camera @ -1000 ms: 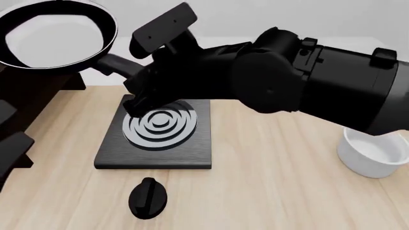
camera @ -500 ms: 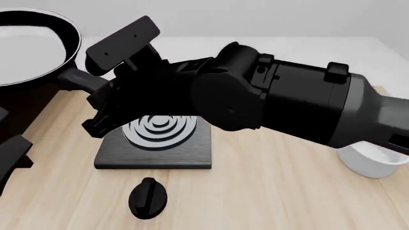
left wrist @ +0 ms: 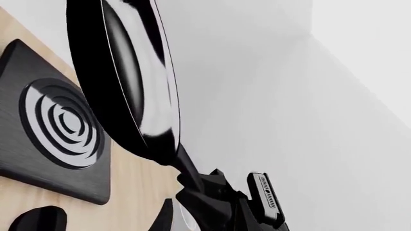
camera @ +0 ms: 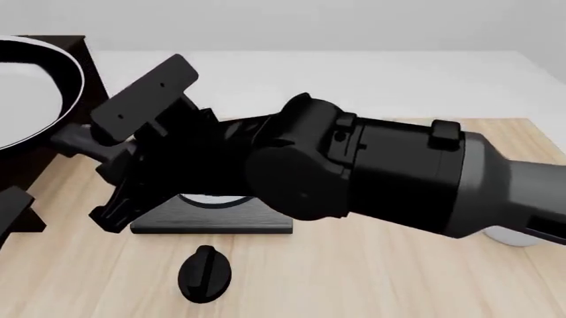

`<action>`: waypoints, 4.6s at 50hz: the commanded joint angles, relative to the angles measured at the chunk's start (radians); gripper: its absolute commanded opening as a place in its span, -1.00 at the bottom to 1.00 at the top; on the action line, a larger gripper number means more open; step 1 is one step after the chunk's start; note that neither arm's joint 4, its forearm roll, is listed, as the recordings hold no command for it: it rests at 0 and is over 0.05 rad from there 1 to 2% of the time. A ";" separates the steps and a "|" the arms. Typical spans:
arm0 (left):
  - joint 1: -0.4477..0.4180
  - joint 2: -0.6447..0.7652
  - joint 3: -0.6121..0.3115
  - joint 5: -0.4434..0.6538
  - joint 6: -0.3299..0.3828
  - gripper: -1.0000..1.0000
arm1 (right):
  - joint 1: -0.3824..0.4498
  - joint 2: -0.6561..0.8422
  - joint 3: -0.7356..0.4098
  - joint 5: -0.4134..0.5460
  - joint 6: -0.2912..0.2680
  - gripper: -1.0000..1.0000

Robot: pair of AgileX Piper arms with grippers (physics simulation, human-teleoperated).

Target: Put the frying pan on the cabinet shelf.

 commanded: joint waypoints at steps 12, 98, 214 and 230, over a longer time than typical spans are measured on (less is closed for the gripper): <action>0.000 0.002 0.028 -0.024 -0.020 1.00 | 0.016 -0.039 0.037 -0.060 0.023 -1.00; 0.133 0.009 0.093 -0.090 -0.078 -1.00 | 0.179 -0.021 0.053 -0.169 0.039 -1.00; 0.096 0.030 0.096 -0.082 -0.019 -1.00 | -0.724 -0.394 0.236 -0.114 0.027 1.00; 0.099 0.048 0.091 -0.086 0.000 -1.00 | -0.862 -0.460 0.169 -0.169 0.098 1.00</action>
